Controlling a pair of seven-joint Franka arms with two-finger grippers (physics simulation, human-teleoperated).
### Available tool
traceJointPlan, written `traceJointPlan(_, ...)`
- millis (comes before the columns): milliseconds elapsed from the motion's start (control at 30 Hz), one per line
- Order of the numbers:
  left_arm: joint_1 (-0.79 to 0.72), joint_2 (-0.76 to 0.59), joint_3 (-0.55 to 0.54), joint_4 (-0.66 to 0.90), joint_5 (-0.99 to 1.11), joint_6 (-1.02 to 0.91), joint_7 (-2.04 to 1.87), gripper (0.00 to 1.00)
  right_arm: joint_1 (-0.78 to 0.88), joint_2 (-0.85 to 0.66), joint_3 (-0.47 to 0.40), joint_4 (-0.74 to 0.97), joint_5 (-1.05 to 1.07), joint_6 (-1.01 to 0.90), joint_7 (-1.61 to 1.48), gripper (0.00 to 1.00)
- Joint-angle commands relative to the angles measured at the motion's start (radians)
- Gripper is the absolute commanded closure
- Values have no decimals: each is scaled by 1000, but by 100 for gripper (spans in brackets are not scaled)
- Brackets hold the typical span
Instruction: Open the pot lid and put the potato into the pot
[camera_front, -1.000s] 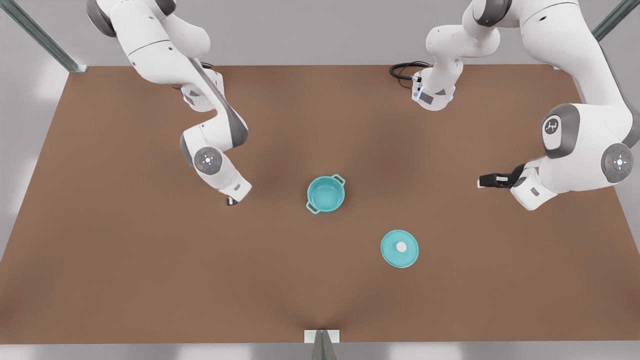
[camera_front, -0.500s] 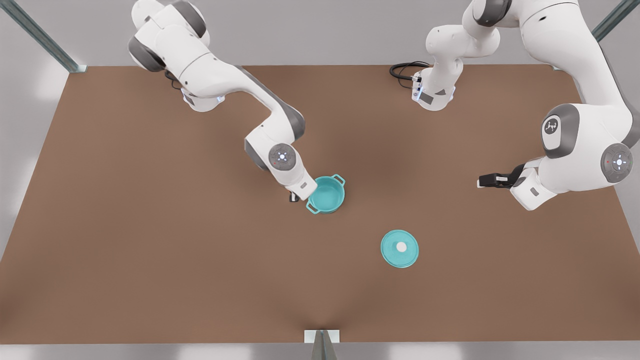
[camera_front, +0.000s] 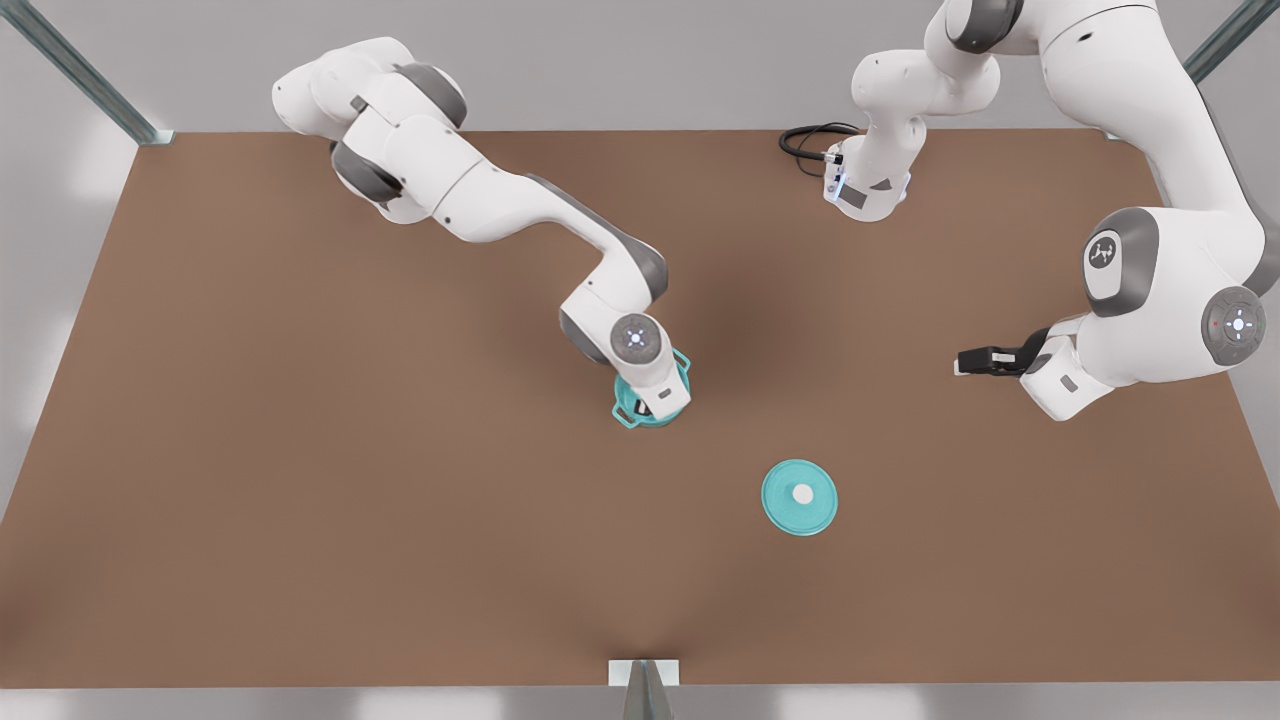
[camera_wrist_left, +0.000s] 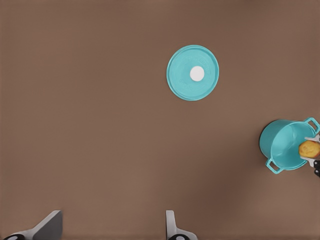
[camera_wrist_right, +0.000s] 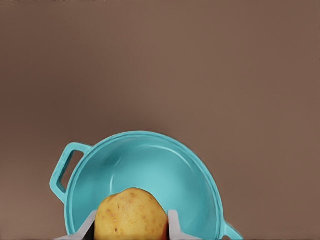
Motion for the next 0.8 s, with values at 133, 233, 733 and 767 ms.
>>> traceJointPlan(133,0,-1,0,0,0,0,0,0,11,15,-2,-9,-8,20,318,44)
traceJointPlan(233,0,-1,-2,0,0,0,0,0,17,16,-13,-9,-6,21,327,22)
traceJointPlan(733,-15,2,-3,13,-1,26,1,0,-598,-383,-36,-1,-124,-382,69,0)
traceJointPlan(767,-14,2,-3,13,0,26,1,0,-595,-383,-36,-1,-132,-393,71,0)
